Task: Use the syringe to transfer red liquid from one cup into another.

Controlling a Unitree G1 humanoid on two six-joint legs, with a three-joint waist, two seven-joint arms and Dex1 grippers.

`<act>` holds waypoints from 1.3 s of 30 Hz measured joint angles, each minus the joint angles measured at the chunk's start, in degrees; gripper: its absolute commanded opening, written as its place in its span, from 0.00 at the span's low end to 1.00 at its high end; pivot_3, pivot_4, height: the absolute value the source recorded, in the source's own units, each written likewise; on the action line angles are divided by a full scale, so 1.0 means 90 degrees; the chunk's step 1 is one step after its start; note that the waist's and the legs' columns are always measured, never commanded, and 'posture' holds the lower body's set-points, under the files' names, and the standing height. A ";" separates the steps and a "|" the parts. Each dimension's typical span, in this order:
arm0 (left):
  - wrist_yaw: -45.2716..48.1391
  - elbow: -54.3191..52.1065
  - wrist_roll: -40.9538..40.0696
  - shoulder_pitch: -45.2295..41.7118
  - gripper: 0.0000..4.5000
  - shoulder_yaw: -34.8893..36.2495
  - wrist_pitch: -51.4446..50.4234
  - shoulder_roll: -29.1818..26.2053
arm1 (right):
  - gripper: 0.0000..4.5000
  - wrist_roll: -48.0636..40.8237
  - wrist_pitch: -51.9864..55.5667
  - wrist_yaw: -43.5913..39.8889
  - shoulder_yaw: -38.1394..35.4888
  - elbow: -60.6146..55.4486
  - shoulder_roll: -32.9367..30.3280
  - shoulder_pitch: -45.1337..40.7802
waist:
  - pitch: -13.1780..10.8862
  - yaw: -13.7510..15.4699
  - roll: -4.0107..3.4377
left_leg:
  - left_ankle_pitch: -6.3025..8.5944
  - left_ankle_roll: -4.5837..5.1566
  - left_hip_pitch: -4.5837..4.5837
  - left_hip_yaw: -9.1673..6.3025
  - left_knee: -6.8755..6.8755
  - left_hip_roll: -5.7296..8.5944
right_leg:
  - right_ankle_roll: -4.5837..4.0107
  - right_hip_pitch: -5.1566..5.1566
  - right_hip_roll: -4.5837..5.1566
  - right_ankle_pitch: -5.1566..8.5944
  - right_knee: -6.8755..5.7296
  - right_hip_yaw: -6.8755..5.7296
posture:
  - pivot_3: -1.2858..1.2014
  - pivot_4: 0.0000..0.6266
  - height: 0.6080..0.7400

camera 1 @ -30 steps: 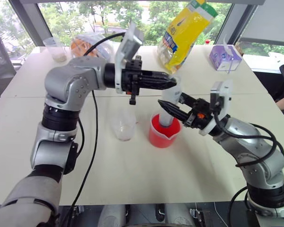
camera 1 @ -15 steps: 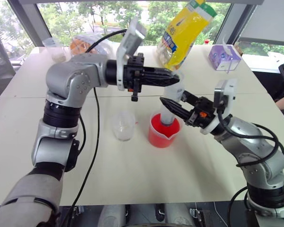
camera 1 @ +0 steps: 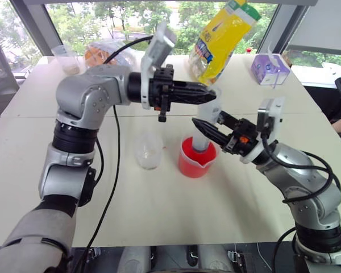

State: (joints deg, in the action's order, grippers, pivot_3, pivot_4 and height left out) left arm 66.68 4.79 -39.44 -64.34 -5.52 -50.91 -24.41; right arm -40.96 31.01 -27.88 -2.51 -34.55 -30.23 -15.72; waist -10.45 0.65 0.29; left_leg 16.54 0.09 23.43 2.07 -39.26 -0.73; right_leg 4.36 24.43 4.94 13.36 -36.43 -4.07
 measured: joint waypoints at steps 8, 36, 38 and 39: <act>0.0000 0.0088 -0.0024 -0.0136 0.01 0.0000 0.0000 0.0011 | 0.32 0.0022 -0.0053 -0.0001 0.0006 0.0007 0.0000 0.0107 | 0.0000 -0.0001 0.0000 | 0.0000 0.0000 -0.0001 0.0000 0.0000 0.0000 | 0.0000 0.0000 0.0000 0.0000 0.0000 0.0001 | 0.52 0.24 1.00; 0.0384 -0.0182 -0.0129 0.0357 0.95 0.0607 0.0157 -0.1427 | 0.32 -0.0358 0.0814 0.0036 -0.0213 -0.0206 -0.0319 -0.0843 | 0.0000 -0.0019 0.0000 | -0.0001 -0.0001 -0.0007 0.0009 0.0000 -0.0006 | 0.0000 0.0001 -0.0007 0.0000 -0.0004 0.0013 | 0.52 0.24 1.00; 0.0385 -0.0105 -0.0125 0.0404 0.95 0.0734 0.0162 -0.1594 | 0.32 -0.0473 0.0910 0.0033 -0.0261 -0.0199 -0.0338 -0.1021 | 0.0000 -0.0025 0.0000 | -0.0001 -0.0001 -0.0007 0.0012 0.0000 -0.0006 | -0.0001 0.0002 -0.0006 0.0000 -0.0004 0.0015 | 0.52 0.24 1.00; 0.0390 -0.0083 -0.0118 0.0430 0.95 0.0760 0.0182 -0.1665 | 0.32 -0.0562 0.0968 0.0039 -0.0280 -0.0189 -0.0345 -0.1173 | 0.0000 -0.0031 0.0000 | -0.0001 -0.0001 -0.0007 0.0012 0.0000 -0.0006 | -0.0001 0.0002 -0.0006 0.0000 -0.0006 0.0016 | 0.52 0.24 1.00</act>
State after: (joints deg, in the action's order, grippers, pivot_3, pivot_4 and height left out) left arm 70.19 4.04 -40.50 -60.47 1.32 -49.27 -39.39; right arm -46.02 39.71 -27.53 -5.03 -36.25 -33.33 -26.27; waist -10.45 0.37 0.29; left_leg 16.53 0.08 23.37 2.18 -39.27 -0.79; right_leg 4.35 24.45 4.88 13.36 -36.48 -3.93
